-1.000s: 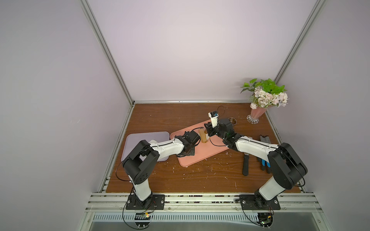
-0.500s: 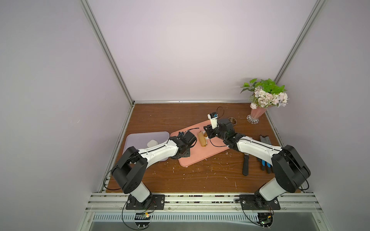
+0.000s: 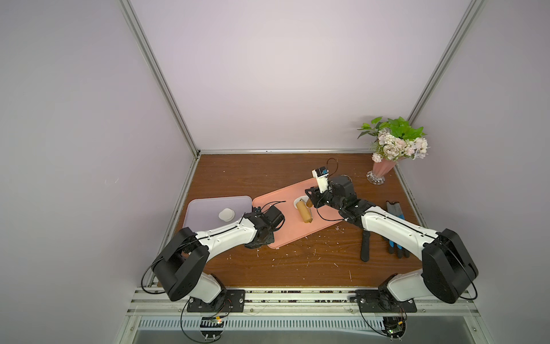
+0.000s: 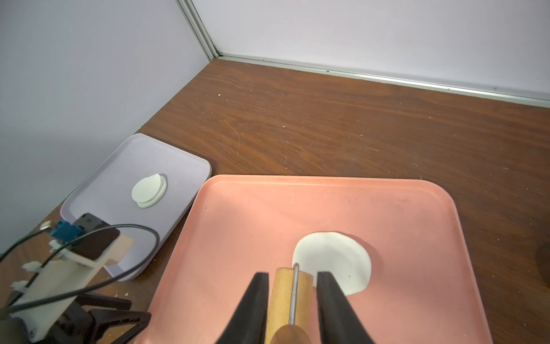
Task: Roll out the dumpling wrappers from the dough
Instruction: Flatten out the dough on the work surface.
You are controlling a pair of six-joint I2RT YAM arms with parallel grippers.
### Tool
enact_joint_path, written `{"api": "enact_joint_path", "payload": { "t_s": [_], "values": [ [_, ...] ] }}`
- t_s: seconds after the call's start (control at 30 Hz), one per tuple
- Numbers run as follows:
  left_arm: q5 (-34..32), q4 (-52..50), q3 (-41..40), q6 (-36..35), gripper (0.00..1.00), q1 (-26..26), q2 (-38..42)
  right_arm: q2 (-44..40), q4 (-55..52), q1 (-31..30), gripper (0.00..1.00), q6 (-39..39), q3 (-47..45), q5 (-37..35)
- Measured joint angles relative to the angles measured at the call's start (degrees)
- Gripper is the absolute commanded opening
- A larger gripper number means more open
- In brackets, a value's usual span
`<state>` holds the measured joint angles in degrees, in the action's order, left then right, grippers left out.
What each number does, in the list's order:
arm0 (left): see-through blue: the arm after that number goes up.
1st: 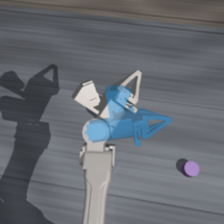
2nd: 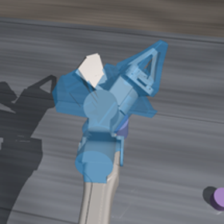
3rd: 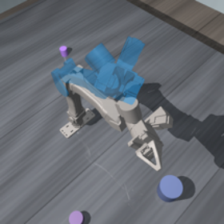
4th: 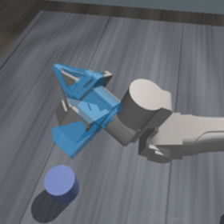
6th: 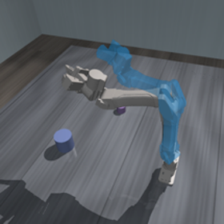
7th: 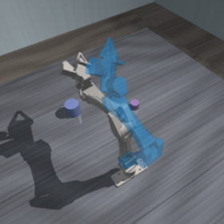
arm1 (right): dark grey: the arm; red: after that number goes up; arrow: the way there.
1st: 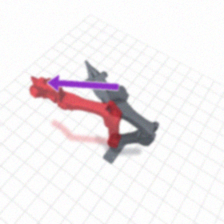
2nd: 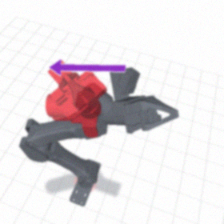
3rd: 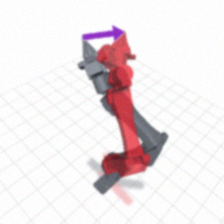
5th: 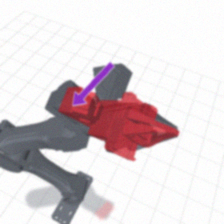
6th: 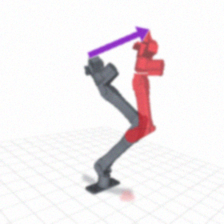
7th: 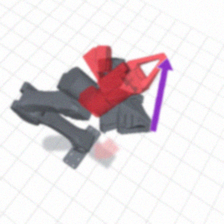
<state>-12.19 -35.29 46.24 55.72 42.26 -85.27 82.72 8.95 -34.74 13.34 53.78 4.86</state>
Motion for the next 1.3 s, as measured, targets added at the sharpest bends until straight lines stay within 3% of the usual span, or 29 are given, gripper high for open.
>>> {"api": "enact_joint_path", "payload": {
  "t_s": [0.1,0.27,0.57,1.03,1.3],
  "values": [
    [0.8,1.1,0.0,-0.2,0.23,0.0,-1.3,-1.4,-0.2,0.2,0.0,0.0,0.0,0.0],
    [2.0,2.7,0.5,-0.9,0.0,0.1,-2.7,-3.6,-0.2,1.2,0.0,0.0,0.0,0.0],
    [0.0,2.9,0.8,-3.7,0.0,2.2,-3.3,-7.4,-1.1,4.6,0.0,0.2,-1.3,-0.1],
    [0.5,3.5,1.0,-12.3,0.0,4.9,-3.4,-5.6,-2.7,5.9,0.0,0.2,-2.2,-0.4],
    [0.2,1.7,2.9,-13.4,0.0,5.0,-5.1,-4.7,1.9,6.4,0.0,0.5,-9.5,-2.0]
  ]
}}
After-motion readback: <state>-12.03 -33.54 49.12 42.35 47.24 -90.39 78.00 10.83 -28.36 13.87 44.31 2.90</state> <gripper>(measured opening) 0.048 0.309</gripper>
